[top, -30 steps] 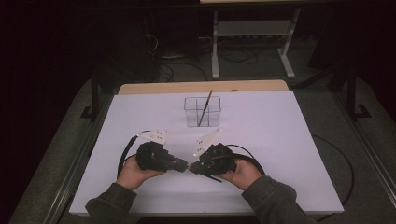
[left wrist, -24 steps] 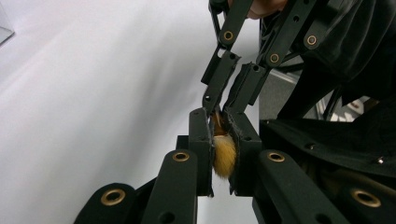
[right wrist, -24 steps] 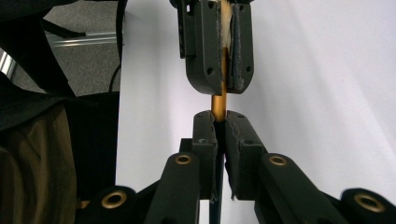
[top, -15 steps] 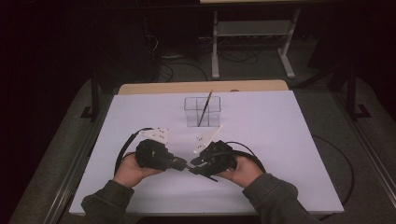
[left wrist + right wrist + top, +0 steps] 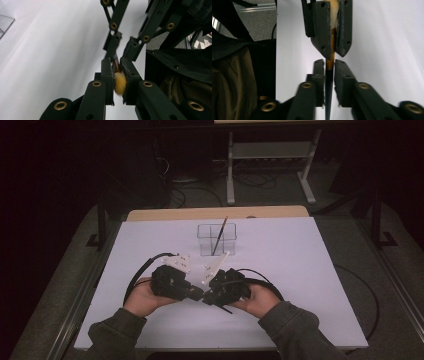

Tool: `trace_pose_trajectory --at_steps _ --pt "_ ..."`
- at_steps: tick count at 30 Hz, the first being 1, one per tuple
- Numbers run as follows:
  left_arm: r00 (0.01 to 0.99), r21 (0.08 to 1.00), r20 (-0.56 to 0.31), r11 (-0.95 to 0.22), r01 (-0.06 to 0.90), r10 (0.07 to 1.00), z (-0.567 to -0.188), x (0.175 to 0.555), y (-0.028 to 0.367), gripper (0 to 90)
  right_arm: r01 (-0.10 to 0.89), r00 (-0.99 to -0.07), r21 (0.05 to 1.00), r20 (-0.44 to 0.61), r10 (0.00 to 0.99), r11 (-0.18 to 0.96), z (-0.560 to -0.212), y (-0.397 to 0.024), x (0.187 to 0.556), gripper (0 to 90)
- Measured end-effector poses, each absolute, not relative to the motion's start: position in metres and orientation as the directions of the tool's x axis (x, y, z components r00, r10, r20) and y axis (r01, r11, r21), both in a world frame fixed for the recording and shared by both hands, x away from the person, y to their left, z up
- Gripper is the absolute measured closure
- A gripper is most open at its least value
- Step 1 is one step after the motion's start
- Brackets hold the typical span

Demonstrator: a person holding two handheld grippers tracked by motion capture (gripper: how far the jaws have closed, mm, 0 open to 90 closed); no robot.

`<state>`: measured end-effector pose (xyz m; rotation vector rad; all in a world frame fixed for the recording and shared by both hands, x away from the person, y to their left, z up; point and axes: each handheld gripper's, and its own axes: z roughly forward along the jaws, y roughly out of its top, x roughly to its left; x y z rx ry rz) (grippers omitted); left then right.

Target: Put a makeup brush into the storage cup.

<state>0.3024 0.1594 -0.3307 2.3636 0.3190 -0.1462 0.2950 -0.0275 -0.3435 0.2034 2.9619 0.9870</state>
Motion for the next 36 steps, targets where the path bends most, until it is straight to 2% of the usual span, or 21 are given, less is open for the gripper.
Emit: trace_pose_trajectory --at_steps 6,18,32,35,36 --pt "0.964 0.661 -0.196 -0.702 0.265 0.178 -0.332 0.302 0.159 81.4 0.111 -0.992 0.593 0.024 0.121 0.798 -0.346 -0.027 0.294 82.7" --pt "0.954 0.694 -0.236 -0.654 0.300 0.186 -0.332 0.303 0.166 75.0 0.128 -0.990 0.653 0.038 0.136 0.747 -0.353 -0.033 0.293 82.9" --pt "0.952 0.688 -0.237 -0.659 0.304 0.192 -0.329 0.305 0.167 81.0 0.119 -0.989 0.696 0.022 0.145 0.708 -0.359 -0.034 0.292 82.8" --pt "0.953 0.688 -0.231 -0.660 0.302 0.195 -0.327 0.305 0.166 81.4 0.122 -0.989 0.699 0.023 0.148 0.705 -0.358 -0.035 0.292 81.8" --pt "0.954 0.687 -0.230 -0.662 0.301 0.195 -0.326 0.304 0.166 81.5 0.127 -0.988 0.700 0.024 0.154 0.703 -0.357 -0.035 0.292 74.6"
